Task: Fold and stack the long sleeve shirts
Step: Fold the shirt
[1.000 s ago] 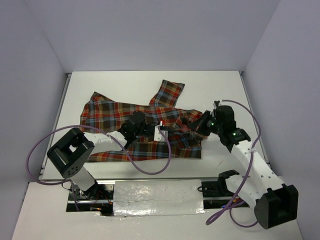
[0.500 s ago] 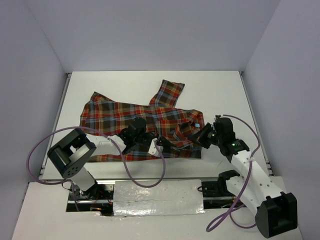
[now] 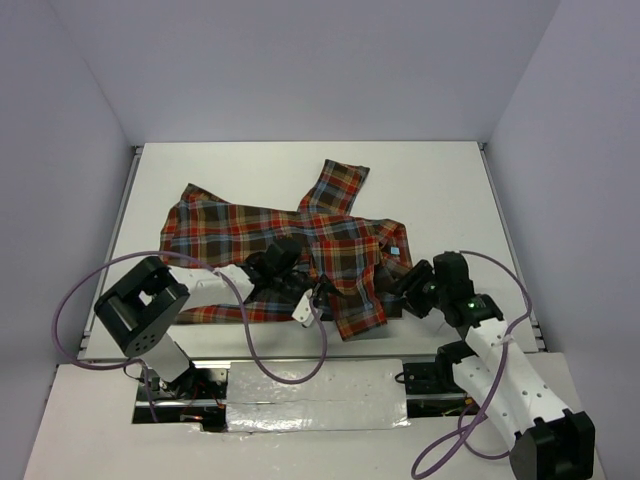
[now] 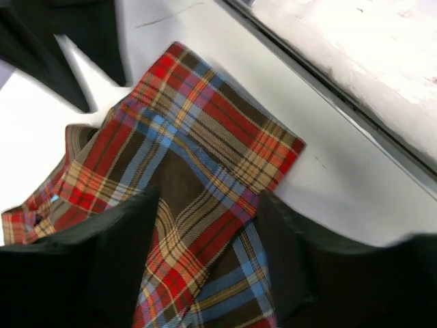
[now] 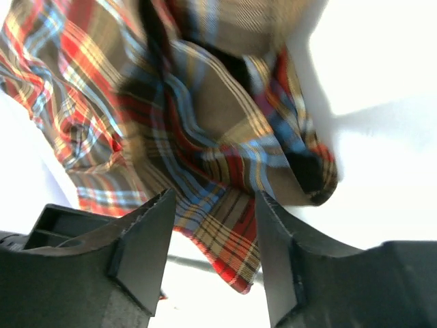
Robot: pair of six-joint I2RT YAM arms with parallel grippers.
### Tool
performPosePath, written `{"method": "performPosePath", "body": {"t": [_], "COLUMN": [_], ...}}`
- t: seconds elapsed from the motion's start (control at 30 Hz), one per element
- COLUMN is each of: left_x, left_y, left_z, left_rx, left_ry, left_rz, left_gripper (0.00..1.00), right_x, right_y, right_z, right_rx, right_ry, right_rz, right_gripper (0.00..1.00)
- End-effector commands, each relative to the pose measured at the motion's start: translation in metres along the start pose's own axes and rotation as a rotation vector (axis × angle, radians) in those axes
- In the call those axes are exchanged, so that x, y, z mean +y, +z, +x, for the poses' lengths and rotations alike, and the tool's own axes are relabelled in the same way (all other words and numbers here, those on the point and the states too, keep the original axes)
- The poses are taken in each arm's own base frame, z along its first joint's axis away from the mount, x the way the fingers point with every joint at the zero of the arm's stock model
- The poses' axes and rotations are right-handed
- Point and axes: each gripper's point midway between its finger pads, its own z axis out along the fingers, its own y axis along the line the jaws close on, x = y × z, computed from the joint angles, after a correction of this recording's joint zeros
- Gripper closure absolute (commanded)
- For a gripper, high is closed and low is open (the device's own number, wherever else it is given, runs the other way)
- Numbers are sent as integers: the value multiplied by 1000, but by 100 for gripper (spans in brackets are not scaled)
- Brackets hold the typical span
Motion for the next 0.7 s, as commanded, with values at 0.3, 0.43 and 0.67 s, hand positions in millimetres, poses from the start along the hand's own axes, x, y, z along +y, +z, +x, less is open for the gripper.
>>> {"method": "performPosePath", "body": {"t": [0.3, 0.43, 0.67], "left_x": [88, 117, 145], "left_y": [-61, -87, -96], "left_z": [-21, 37, 77], "left_rx": [19, 242, 338], "left_ry": [-526, -670, -758], "left_rz": [-243, -500, -704], "left_gripper": [22, 36, 33], "right_x": [85, 74, 90], "right_y": [-7, 18, 41], "right_z": [-41, -33, -30], "right_rx": [-60, 46, 106], "right_ry": [-412, -393, -428], "right_rz": [-168, -107, -162], "right_gripper": [31, 30, 34]}}
